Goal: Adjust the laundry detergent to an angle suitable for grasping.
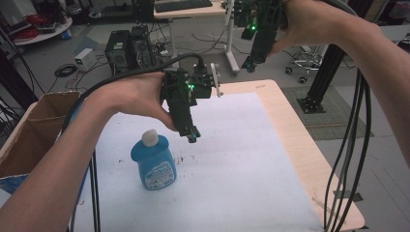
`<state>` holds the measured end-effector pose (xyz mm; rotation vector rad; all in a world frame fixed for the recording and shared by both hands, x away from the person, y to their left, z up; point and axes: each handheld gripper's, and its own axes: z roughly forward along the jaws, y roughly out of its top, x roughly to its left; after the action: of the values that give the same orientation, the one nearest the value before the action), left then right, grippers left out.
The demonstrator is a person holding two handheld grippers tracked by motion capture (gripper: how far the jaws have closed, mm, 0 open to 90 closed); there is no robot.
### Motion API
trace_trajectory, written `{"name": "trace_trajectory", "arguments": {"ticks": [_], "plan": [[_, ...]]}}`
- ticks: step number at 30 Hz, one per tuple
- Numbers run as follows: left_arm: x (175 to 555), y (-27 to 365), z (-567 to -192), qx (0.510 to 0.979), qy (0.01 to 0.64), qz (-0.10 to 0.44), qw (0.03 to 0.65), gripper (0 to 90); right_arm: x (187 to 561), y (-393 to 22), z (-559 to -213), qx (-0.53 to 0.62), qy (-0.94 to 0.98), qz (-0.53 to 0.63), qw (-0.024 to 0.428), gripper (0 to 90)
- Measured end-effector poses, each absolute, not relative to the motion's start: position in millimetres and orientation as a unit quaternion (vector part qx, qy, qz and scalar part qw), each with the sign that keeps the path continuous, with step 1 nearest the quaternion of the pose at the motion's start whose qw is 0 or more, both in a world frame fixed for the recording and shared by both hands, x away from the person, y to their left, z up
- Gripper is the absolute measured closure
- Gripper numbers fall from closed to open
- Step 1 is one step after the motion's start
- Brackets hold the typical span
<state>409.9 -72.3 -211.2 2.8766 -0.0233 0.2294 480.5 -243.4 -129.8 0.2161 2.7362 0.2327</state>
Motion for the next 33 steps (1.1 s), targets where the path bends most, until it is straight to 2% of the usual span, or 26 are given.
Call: {"name": "trace_trajectory", "arguments": {"ticks": [33], "plan": [[408.4, -70.9, -212.3, 0.990, -0.008, 0.077, 0.120, 15.8, 480.5, -240.3, -132.5, 0.070, 0.975, 0.073, 0.199, 12.4]]}}
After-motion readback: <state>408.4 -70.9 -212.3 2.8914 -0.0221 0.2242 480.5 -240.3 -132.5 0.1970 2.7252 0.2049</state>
